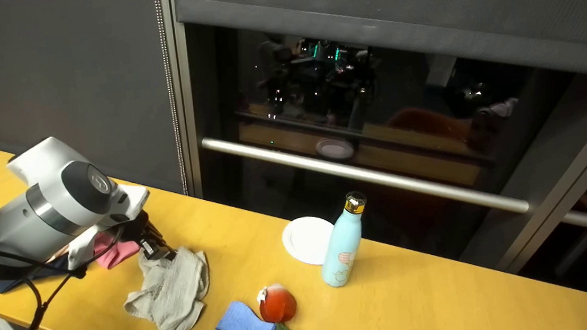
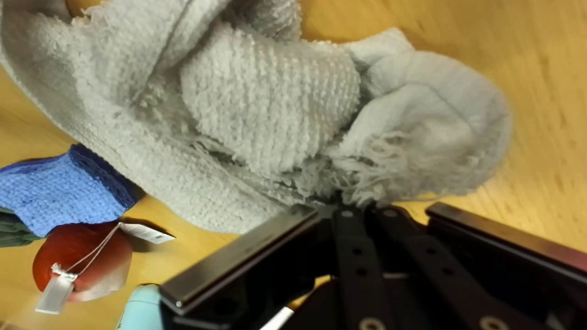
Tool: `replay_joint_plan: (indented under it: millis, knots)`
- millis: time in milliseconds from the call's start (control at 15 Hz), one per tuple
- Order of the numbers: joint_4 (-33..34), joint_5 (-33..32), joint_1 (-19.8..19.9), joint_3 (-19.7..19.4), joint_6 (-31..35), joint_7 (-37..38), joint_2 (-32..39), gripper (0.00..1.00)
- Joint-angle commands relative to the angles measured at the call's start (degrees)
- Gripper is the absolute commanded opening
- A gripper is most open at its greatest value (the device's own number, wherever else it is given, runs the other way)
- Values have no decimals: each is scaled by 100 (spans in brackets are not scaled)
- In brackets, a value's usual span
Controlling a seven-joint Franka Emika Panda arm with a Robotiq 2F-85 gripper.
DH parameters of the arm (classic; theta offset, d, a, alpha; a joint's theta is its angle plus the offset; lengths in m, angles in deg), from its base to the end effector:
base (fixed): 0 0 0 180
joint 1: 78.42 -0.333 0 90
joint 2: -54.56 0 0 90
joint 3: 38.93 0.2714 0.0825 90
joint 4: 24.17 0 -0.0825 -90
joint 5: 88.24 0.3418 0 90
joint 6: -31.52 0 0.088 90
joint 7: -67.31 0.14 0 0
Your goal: Unfold the white towel and then fold it again
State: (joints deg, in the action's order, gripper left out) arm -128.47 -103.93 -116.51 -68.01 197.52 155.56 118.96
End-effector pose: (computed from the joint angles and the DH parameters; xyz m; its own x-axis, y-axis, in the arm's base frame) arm 0.5482 0.0755 -0.0256 0.6093 -0.6320 0.4788 -0.7614 -0.6349 0.1310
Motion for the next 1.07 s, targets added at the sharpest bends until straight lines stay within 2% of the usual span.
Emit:
replay_joint_plan:
  millis: [0, 333, 1000]
  knots:
    - [36, 276, -16, -152, -61, -121, -89, 1]
    - [205, 530, 244, -367, -92, -116, -103, 1]
    - [789, 1003, 1242, -780, -253, 35, -117, 1]
